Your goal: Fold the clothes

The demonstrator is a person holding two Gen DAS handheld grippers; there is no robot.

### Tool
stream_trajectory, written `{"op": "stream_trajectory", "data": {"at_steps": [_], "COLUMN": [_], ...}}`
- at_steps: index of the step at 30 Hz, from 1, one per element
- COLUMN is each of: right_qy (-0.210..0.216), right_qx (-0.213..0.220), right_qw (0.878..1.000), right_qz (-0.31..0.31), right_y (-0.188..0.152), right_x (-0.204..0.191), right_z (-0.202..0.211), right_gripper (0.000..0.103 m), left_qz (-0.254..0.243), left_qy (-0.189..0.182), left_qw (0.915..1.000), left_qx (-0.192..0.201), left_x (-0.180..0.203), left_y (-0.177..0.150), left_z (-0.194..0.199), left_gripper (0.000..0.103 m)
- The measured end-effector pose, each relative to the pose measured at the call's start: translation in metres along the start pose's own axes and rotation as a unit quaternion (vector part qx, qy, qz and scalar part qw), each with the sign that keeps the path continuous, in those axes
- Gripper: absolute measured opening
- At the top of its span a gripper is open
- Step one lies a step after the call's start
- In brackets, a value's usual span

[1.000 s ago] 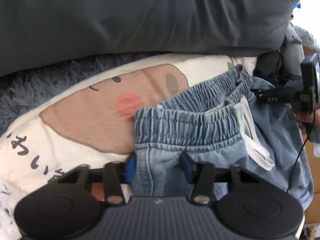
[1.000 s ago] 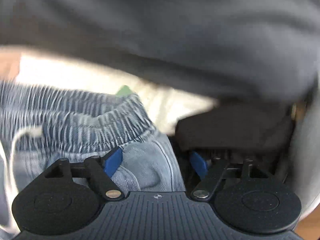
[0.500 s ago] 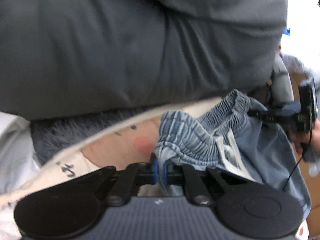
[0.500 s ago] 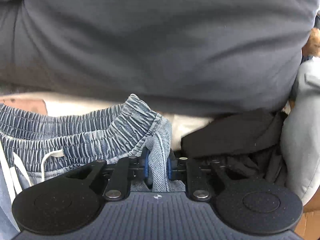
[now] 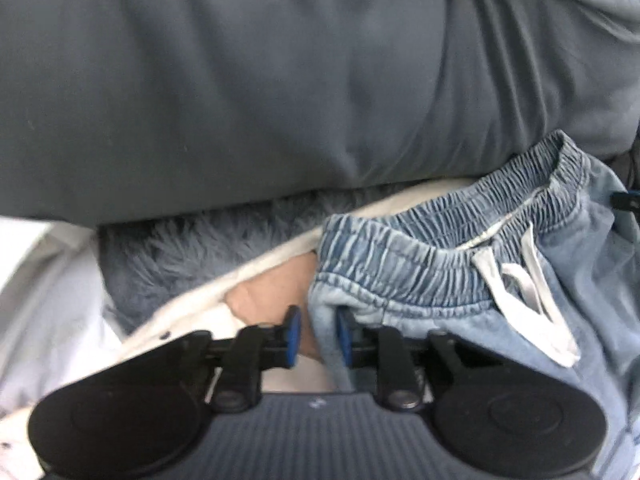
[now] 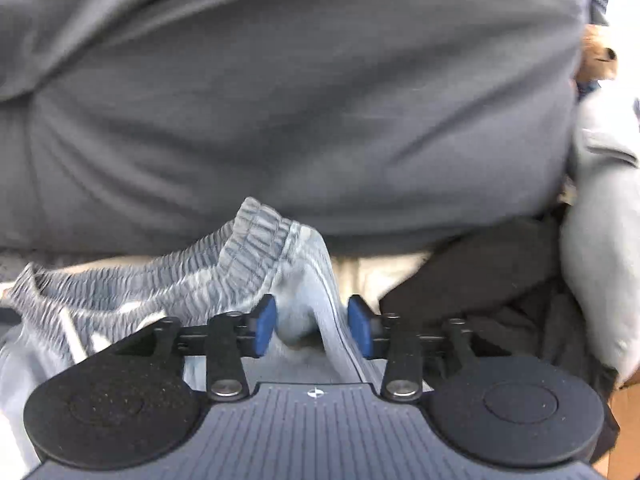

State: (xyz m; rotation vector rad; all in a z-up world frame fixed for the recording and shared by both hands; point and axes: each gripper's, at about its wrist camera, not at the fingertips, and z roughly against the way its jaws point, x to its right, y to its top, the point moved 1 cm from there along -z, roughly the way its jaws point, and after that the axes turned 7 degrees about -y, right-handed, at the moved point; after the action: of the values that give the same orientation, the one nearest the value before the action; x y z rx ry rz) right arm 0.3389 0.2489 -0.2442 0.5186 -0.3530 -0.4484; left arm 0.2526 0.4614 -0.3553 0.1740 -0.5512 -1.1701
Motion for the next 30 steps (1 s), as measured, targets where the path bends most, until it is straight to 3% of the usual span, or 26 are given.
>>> {"op": "stream_trajectory", "data": {"at_steps": [4, 10, 21, 30], "right_qy": [0.02, 0.002, -0.033, -0.016], "right_qx": [-0.011, -0.037, -0.059, -0.044], "right_qw": [1.0, 0.998, 0.984, 0.966], "right_qz": [-0.015, -0.053, -0.166, -0.255], "right_y": [-0.018, -0.065, -0.188, -0.277], "right_x": [0.036, 0.091, 0.145, 0.157], "right_z": [0.015, 0.054, 0.127, 0.185], "right_gripper": [0.05, 0.049, 0.049, 0.048], "left_qz": [-0.024, -0.04, -0.095, -0.149], "left_qy": [0.013, -0.005, -0.068, -0.107], "left_qw": [0.9994, 0.9975, 0.993, 0.9828], "left_qx": [0.022, 0.059, 0.014, -0.027], "left_x": [0.011, 0.033, 0.104, 0.157], "left_y": [0.001, 0.006, -0.031, -0.057], "left_z": [0.015, 0.043, 0.052, 0.069], "left_gripper": [0.037, 0.038, 0.038, 0.039]}}
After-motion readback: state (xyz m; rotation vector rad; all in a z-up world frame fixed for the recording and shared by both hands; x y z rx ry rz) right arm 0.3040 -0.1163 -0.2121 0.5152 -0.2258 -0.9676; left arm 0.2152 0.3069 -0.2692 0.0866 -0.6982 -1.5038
